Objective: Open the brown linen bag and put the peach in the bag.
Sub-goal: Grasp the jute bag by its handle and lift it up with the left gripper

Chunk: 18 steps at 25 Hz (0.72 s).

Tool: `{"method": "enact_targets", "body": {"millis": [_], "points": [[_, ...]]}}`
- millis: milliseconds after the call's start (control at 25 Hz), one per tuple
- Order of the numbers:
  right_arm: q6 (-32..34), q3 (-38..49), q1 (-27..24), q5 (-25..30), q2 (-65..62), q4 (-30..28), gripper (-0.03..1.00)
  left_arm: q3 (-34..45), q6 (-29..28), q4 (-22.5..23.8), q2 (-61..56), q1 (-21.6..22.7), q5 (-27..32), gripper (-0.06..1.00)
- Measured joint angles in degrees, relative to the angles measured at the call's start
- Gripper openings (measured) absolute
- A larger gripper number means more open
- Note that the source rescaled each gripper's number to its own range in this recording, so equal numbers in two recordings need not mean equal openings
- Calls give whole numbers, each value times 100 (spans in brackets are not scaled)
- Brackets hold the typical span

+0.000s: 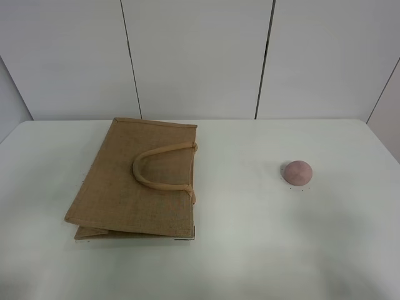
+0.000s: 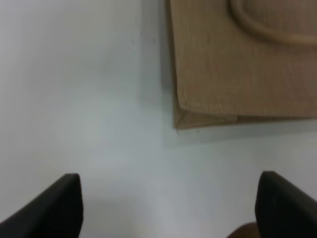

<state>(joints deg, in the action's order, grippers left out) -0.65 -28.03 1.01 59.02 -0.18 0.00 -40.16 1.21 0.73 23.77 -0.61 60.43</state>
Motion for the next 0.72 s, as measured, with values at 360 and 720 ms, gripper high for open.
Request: {"method": "enact_targets", "body": {"millis": [360,720], "points": [[0,0,0,0,0,0,100,-1741,56,0,3749,0,-35,100],[0,0,0,0,0,0,100,-3582,-121,6,6618,-72,-50,100]]}}
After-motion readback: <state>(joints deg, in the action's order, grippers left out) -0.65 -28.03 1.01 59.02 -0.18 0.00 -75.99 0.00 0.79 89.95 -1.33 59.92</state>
